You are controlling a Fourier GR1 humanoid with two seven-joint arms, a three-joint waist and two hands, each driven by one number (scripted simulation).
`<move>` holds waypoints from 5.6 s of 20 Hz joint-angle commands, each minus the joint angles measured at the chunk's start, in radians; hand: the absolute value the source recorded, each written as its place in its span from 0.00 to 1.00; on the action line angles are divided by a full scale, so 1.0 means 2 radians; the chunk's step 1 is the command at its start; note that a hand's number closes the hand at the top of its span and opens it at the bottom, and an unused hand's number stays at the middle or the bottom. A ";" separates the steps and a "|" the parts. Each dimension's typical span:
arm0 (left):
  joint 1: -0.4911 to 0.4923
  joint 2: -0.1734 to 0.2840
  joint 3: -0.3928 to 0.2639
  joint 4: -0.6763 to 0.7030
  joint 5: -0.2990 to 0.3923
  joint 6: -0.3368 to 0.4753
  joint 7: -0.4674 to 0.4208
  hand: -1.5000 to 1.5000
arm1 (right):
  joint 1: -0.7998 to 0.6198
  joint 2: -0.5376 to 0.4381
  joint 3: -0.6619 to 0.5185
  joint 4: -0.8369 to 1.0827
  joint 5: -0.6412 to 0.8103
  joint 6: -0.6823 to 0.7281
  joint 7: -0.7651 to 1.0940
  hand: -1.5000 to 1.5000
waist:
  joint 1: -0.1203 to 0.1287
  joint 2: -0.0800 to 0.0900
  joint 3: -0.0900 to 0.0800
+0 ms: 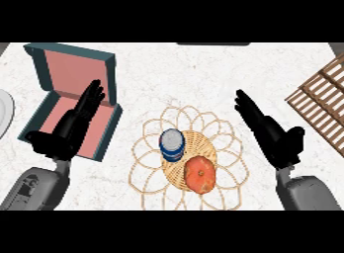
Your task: Pick the squash from the placemat and place it in the tiered shelf
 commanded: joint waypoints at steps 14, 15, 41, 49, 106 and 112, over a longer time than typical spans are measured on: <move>-0.015 0.028 0.066 -0.027 0.024 0.048 0.141 0.50 | -0.169 0.017 -0.058 0.098 -0.144 0.209 -0.056 0.00 | -0.001 -0.003 0.002; -0.011 0.029 0.063 -0.039 0.029 0.039 0.151 0.50 | -0.180 -0.013 -0.072 0.100 -0.158 0.247 -0.056 0.00 | -0.002 -0.004 0.002; 0.001 0.030 0.090 -0.059 0.018 0.021 0.162 0.50 | -0.215 -0.052 0.225 -0.189 0.212 0.302 0.271 0.00 | -0.007 -0.005 0.001; -0.026 0.012 0.098 -0.050 0.006 0.028 0.180 0.50 | -0.224 -0.055 0.229 -0.174 0.278 0.369 0.306 0.00 | -0.008 -0.004 0.001; 0.019 -0.037 0.166 -0.070 -0.061 -0.020 0.182 0.50 | 0.129 -0.003 0.265 -0.170 0.640 0.176 0.068 1.00 | -0.033 -0.012 0.002; 0.021 -0.036 0.165 -0.082 -0.068 -0.011 0.189 0.50 | 0.294 -0.050 0.303 -0.347 0.648 0.107 0.111 1.00 | -0.038 -0.012 0.002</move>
